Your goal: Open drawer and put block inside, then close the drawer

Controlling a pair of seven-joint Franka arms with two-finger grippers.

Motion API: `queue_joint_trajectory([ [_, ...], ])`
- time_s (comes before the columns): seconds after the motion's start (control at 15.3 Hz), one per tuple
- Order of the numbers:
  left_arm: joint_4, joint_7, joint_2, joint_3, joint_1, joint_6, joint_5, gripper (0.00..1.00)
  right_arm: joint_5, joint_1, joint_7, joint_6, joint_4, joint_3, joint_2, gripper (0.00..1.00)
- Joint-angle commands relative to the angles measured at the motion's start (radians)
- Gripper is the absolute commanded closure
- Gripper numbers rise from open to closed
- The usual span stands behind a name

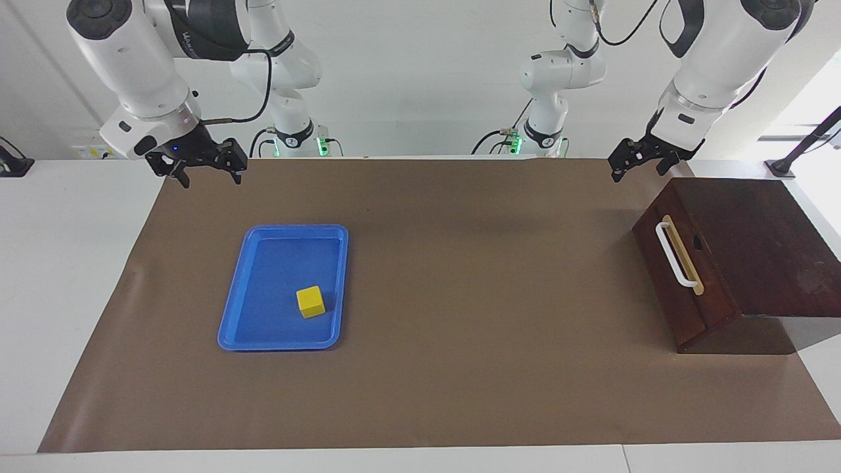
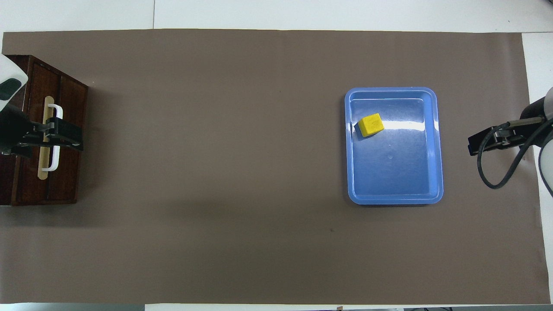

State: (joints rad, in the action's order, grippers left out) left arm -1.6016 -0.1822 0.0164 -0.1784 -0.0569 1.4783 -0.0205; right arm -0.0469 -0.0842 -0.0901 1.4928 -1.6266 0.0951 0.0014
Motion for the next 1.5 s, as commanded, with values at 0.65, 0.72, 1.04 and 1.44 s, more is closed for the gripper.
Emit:
queue_joint_trajectory([
  [0.65, -0.196, 0.069, 0.056, 0.01, 0.009, 0.258, -0.088, 0.0, -0.005, -0.006, 0.004, 0.012, -0.006, 0.006, -0.009, 0.0],
  [0.72, -0.233, 0.07, 0.054, 0.01, 0.011, 0.316, -0.114, 0.0, -0.004, -0.008, 0.01, 0.017, -0.009, 0.006, -0.011, 0.0],
  [1.04, -0.307, 0.069, -0.018, 0.01, 0.011, 0.48, -0.28, 0.0, 0.074, -0.011, 0.172, 0.064, -0.073, 0.003, -0.026, 0.0],
  [1.44, -0.403, 0.061, -0.073, 0.01, -0.046, 0.606, -0.346, 0.0, 0.243, -0.017, 0.514, 0.121, -0.108, 0.003, 0.093, 0.0],
])
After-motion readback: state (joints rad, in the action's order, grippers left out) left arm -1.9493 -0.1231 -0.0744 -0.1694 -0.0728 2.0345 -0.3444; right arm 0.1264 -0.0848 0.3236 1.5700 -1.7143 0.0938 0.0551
